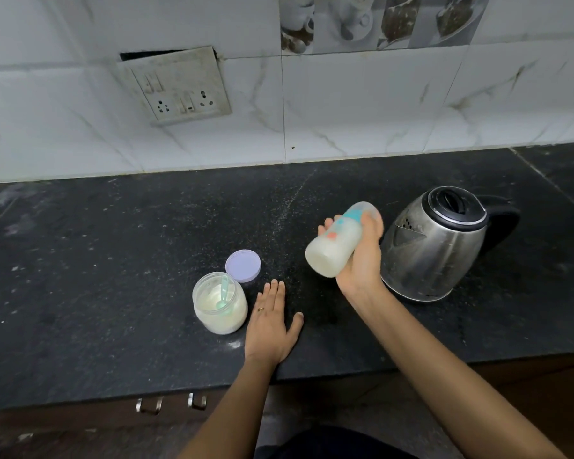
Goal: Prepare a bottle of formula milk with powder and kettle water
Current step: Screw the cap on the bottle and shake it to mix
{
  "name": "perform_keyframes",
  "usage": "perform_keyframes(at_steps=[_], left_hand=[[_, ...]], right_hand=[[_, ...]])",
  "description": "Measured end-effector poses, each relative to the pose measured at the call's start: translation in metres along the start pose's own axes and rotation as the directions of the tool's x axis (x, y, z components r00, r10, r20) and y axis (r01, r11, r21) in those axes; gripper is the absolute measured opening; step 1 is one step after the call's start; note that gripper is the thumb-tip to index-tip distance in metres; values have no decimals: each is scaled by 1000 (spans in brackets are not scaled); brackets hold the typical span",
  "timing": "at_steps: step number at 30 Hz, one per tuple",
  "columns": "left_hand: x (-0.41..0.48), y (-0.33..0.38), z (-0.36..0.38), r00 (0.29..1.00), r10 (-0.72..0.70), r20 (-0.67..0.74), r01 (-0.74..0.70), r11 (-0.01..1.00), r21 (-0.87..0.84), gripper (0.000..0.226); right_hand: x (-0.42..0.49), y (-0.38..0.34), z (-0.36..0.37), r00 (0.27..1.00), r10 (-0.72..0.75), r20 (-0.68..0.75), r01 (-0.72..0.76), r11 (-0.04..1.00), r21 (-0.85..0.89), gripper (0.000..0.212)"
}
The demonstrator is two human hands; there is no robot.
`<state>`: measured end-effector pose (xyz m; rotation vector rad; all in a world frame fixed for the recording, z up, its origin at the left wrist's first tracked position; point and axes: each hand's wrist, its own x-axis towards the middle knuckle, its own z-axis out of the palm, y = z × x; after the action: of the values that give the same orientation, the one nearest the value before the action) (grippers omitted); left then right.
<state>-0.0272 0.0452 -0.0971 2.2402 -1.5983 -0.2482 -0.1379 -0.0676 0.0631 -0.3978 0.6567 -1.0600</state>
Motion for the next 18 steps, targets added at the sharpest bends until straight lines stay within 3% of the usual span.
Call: perform_keyframes(at_steps=[1, 2, 3, 4, 6, 7, 8, 9, 10, 12, 14, 16, 17, 18], left_hand=[[0, 0, 0, 1000, 6, 0, -6, 1000, 0, 80], [-1, 0, 0, 1000, 12, 2, -12, 1000, -4, 80], [-1, 0, 0, 1000, 14, -1, -14, 1000, -7, 80], [-1, -1, 1, 1000, 11, -5, -11, 1000, -7, 79], [0, -1, 1, 1000, 7, 1, -7, 1000, -2, 77], [0, -1, 1, 1000, 5, 5, -5, 1000, 0, 77], [0, -1, 1, 1000, 3, 7, -3, 1000, 1, 78], [0, -1, 0, 1000, 7, 12, -7, 1000, 2, 79], [0, -2, 0, 1000, 12, 16, -12, 1000, 2, 80], [0, -2, 0, 1000, 16, 10, -16, 1000, 4, 78], [1, -2, 0, 1000, 12, 11, -12, 1000, -4, 75], [0, -1, 0, 1000, 6, 13, -5, 1000, -8, 74], [0, -1, -1, 1000, 9, 14, -9, 1000, -6, 75], [0, -1, -1, 1000, 14, 15, -14, 1000, -4, 77]], right_hand=[[-3, 1, -1, 999, 39, 33, -38, 999, -39, 61], [-12, 3, -2, 997, 26, 76, -12, 983, -182, 65], [-20, 4, -3, 989, 3, 145, 26, 980, -197, 61], [-19, 5, -4, 987, -38, 156, 69, 978, -197, 57], [-10, -1, -2, 996, -78, 31, 82, 984, -160, 54], [-7, -3, -1, 998, -67, 5, 67, 997, -25, 51], [-4, -2, -3, 998, -70, 4, 70, 997, -19, 48], [-10, 0, -2, 998, -20, 53, 24, 997, -78, 45], [-17, 2, -2, 993, -23, 113, 51, 967, -249, 45], [-24, 4, -1, 973, -18, 232, 78, 965, -251, 42], [-17, -2, 2, 990, -69, 127, 94, 975, -201, 37], [-11, 0, 3, 998, -63, 23, 63, 997, -44, 38], [-16, 4, 2, 998, -6, 65, 12, 996, -91, 39], [-24, 7, 1, 994, 2, 110, 26, 967, -253, 42]])
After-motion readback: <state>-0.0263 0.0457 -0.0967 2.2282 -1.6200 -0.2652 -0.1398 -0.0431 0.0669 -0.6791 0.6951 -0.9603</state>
